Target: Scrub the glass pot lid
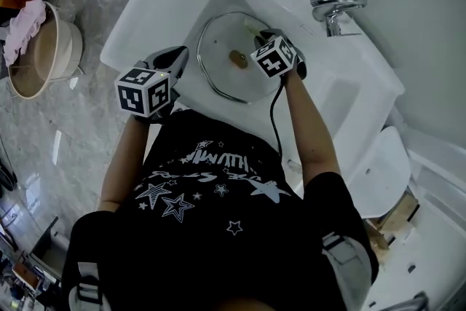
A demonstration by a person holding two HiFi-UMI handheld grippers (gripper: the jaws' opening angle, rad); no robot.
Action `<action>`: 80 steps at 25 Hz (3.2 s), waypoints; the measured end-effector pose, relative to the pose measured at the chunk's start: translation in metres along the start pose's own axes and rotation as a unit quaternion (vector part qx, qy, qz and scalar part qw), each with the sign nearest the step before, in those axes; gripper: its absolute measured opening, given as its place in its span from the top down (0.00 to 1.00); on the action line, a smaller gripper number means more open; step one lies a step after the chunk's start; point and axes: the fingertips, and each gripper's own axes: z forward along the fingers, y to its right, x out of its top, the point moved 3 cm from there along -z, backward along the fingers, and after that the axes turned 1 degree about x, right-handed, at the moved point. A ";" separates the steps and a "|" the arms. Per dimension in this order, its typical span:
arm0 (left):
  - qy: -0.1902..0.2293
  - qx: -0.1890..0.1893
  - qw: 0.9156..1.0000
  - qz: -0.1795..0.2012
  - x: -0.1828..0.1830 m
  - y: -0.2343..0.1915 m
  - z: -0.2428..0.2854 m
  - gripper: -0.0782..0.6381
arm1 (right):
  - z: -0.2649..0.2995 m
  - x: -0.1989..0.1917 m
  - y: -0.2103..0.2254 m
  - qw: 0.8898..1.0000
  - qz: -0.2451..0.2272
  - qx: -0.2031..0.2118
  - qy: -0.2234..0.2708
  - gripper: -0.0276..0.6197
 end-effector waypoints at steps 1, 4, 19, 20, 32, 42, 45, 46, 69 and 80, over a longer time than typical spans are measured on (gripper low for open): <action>-0.001 0.000 1.000 0.000 0.000 -0.001 0.001 0.88 | 0.003 -0.001 0.001 1.000 0.001 0.000 -0.001 0.86; -0.006 -0.002 1.000 0.000 0.002 -0.004 0.004 0.88 | 0.010 -0.002 0.004 1.000 0.001 -0.005 -0.003 0.86; -0.012 -0.014 1.000 0.005 0.004 -0.001 0.012 0.88 | 0.011 -0.005 -0.029 0.997 0.025 0.071 0.023 0.85; -0.012 -0.014 1.000 0.006 0.003 0.000 0.012 0.88 | 0.009 -0.005 -0.034 0.996 0.026 0.081 0.024 0.85; -0.015 -0.025 1.000 0.008 -0.007 0.013 0.004 0.88 | -0.033 -0.009 -0.092 0.982 0.050 0.180 0.030 0.86; -0.017 -0.028 0.999 0.013 -0.014 0.021 -0.001 0.88 | -0.060 -0.007 -0.125 0.967 0.056 0.246 0.036 0.85; -0.018 -0.027 0.999 0.013 -0.017 0.023 -0.002 0.88 | -0.066 -0.007 -0.134 0.960 0.060 0.270 0.034 0.85; -0.018 -0.027 0.999 0.012 -0.017 0.023 -0.002 0.88 | -0.068 -0.007 -0.136 0.959 0.062 0.276 0.034 0.85; -0.012 -0.018 1.000 0.010 -0.019 0.030 -0.003 0.88 | -0.108 -0.006 -0.123 0.937 0.118 0.309 0.112 0.85; -0.017 -0.019 1.000 0.006 -0.016 0.025 0.000 0.88 | -0.057 -0.010 -0.041 0.995 -0.026 0.059 0.075 0.86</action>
